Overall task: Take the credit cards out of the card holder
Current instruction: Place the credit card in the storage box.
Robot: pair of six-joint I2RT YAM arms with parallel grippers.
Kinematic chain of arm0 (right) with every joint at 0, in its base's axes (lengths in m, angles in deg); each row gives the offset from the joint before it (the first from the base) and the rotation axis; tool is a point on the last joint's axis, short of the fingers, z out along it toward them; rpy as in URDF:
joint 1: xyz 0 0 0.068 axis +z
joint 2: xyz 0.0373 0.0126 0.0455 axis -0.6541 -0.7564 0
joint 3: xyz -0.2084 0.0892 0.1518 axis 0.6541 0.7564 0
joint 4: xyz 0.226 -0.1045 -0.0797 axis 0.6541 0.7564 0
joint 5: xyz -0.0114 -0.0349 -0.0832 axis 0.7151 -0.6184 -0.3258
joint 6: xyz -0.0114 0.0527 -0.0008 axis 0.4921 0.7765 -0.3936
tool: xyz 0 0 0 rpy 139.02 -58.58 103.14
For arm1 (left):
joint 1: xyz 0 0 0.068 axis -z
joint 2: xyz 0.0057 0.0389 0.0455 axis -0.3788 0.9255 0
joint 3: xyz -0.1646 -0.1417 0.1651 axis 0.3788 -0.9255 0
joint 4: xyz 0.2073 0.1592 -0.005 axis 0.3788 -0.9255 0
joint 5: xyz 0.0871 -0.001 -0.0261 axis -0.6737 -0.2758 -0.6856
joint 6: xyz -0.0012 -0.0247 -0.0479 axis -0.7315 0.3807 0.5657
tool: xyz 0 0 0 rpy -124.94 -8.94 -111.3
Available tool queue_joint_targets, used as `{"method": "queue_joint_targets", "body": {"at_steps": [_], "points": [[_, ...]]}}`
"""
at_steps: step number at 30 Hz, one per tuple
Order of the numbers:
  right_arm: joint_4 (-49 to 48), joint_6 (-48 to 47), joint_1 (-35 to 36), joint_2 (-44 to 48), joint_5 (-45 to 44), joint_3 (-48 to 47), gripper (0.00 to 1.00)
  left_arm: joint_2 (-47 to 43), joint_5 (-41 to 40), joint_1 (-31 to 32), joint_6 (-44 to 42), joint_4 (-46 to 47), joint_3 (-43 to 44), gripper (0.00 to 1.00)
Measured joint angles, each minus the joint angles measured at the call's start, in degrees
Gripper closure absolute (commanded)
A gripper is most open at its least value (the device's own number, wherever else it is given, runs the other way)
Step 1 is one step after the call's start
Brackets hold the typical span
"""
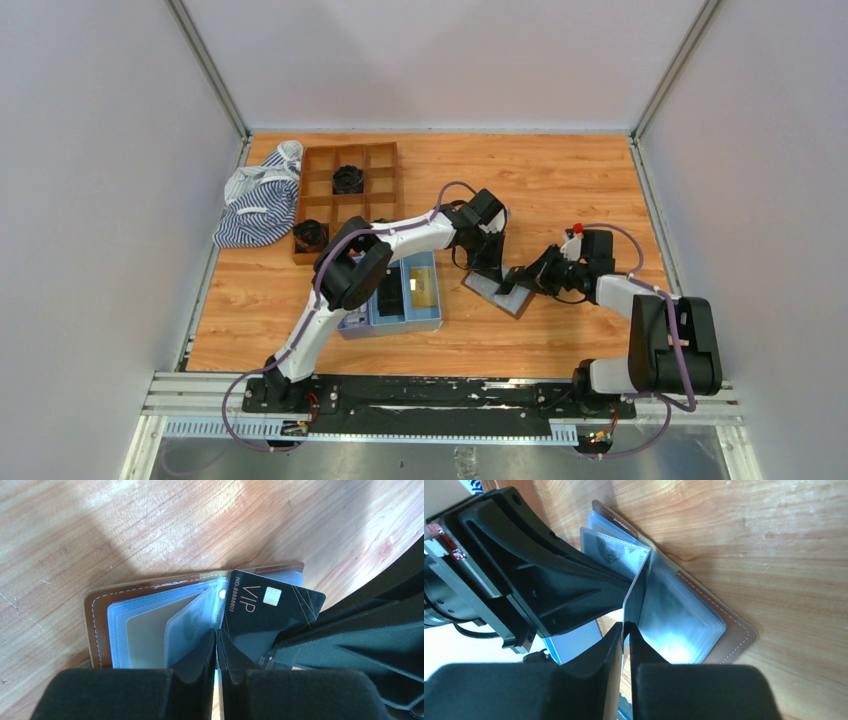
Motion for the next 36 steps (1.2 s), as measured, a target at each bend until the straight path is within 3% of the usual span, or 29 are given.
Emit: {"method": "queue_joint_targets", "body": {"at_steps": [3,9,16,24,30,36], "points": [[0.37,-0.11,0.0,-0.35,-0.68,-0.04,1.0,-0.02,-0.07,-0.04,-0.02,-0.04,0.0,0.87],[4.28,-1.75,0.0,1.97,-2.73,-0.24,1.0,-0.74,-0.74,-0.2,-0.33,-0.42,-0.02,0.87],[11.58,-3.89,0.0,11.41,-3.93,-2.25,1.0,-3.08,-1.81,-0.2,-1.27,-2.8,0.15,0.84],[17.53,-5.46,1.03,18.6,-2.51,-7.28,1.0,-16.92,-4.59,-1.62,-3.19,-4.9,-2.89,0.83],[17.77,-5.55,12.02,17.4,-2.27,-12.68,1.0,-33.44,-8.31,-8.83,-4.63,-5.86,-11.28,0.77],[14.62,-3.98,25.35,10.38,-3.65,-19.23,1.0,-47.87,-14.82,-15.61,-6.21,-8.24,-18.84,0.71]]}}
